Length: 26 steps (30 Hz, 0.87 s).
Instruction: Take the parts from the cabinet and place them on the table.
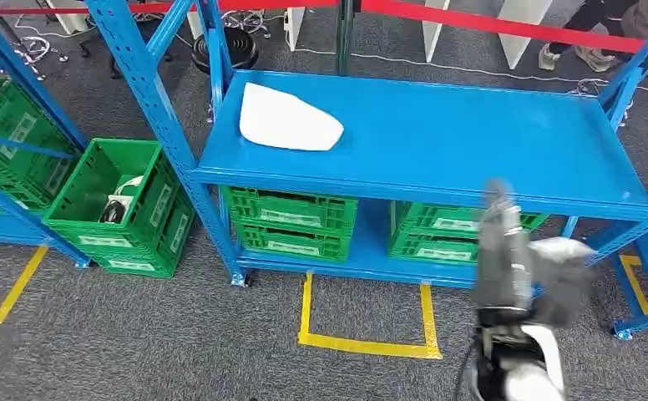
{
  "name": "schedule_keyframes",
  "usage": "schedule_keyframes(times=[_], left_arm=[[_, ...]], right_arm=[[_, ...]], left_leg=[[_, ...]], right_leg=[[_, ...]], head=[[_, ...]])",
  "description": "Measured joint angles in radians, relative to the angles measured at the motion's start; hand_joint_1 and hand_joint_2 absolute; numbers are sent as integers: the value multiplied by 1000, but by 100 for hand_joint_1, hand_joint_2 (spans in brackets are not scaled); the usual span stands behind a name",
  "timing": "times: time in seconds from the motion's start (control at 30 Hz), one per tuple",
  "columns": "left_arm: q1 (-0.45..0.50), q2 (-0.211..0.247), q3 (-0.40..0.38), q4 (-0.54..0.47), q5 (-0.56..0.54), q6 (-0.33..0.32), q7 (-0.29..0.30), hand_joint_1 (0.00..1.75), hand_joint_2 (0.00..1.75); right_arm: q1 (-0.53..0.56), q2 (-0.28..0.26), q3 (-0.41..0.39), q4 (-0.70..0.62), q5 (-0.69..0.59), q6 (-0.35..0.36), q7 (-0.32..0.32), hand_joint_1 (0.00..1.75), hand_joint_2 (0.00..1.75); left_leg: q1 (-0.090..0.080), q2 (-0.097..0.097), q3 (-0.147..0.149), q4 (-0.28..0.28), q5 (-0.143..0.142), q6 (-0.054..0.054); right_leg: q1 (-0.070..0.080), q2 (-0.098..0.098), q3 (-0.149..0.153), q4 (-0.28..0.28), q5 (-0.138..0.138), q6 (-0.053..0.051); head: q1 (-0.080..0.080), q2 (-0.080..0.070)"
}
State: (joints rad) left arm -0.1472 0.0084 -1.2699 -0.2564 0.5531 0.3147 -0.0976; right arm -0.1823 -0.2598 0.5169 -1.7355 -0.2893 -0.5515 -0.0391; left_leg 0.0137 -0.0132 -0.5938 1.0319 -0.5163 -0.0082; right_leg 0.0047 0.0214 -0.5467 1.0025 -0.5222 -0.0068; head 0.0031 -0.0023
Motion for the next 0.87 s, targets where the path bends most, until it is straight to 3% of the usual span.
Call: schedule_keyframes(times=[0.03,0.1,0.13,0.2,0.27,0.47,0.7,0.87], left_arm=[[-1,-4,0,0,-4,3,13,0,0],[-2,-11,0,0,-20,11,34,0,0],[-2,-13,0,0,-25,17,44,0,175],[-1,-16,0,0,-32,28,64,0,175],[-1,-18,0,0,-32,36,78,0,175],[-2,-18,0,2,-12,32,84,0,175],[-2,-18,0,5,-8,6,112,0,175],[-4,-20,0,5,-51,47,200,0,175]], right_arm=[[-9,3,-1,158,-24,22,-19,0,175],[-9,10,2,422,-9,21,53,0,175],[4,15,5,536,1,28,111,0,175],[50,27,11,733,9,65,223,0,175],[94,45,19,888,7,98,289,0,175],[121,76,33,1174,-3,154,375,0,175],[115,93,34,1336,-15,160,363,0,175],[110,101,34,1398,-16,139,350,0,175]], left_leg=[[0,-1,0,0,-2,3],[-2,-7,3,0,-2,7],[-3,-11,4,0,-3,8],[-4,-16,7,1,-7,14],[-6,-15,7,1,-10,16],[-6,3,16,0,-18,16],[-5,5,20,0,-19,17],[-5,5,22,0,-18,17]], right_leg=[[0,-2,1,-1,0,0],[-1,-7,5,-6,-1,2],[-1,-9,8,-8,-3,4],[-3,-11,13,-9,-6,10],[-5,-10,13,-9,-8,15],[-5,7,14,-9,-11,21],[-4,8,15,-7,-11,21],[-4,8,18,-6,-11,21]], head=[[1,0],[2,0],[2,0],[4,0],[5,0],[4,0],[4,0],[4,0]])
